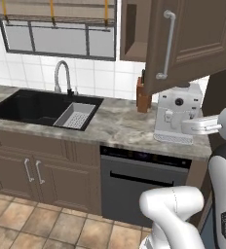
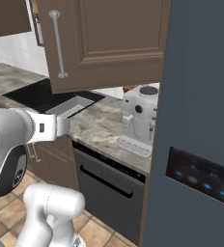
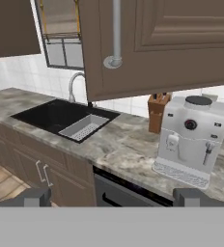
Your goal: Close all open cabinet doors.
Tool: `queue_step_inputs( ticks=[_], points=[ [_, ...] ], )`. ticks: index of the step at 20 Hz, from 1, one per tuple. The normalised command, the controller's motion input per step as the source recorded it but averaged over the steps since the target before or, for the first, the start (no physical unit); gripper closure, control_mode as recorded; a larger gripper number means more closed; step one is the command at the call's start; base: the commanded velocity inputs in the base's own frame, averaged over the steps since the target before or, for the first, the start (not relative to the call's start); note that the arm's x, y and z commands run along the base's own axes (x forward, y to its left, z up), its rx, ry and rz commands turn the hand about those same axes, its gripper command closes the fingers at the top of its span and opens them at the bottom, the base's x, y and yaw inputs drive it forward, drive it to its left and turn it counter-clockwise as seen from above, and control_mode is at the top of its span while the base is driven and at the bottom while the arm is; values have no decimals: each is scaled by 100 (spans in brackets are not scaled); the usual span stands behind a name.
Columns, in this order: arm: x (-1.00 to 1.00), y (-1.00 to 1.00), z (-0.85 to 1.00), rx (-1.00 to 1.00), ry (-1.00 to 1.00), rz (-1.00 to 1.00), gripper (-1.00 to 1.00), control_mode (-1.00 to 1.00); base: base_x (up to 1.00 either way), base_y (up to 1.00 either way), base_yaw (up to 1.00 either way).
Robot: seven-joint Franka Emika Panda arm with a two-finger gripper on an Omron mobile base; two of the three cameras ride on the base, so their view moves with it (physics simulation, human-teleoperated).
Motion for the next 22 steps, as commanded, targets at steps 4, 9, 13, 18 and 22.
queue_step_inputs(
  ticks=[4, 9, 13, 18, 22],
  points=[
    [0, 0, 0, 0, 0, 0, -100, 100, 0, -37, 10],
    [0, 0, 0, 0, 0, 0, -100, 100, 0, -17, 3],
    [0, 0, 0, 0, 0, 0, -100, 100, 0, 0, 0],
    [0, 0, 0, 0, 0, 0, -100, 100, 0, 0, 0],
    [0, 0, 0, 0, 0, 0, -100, 100, -1, 0, 0]
  ],
)
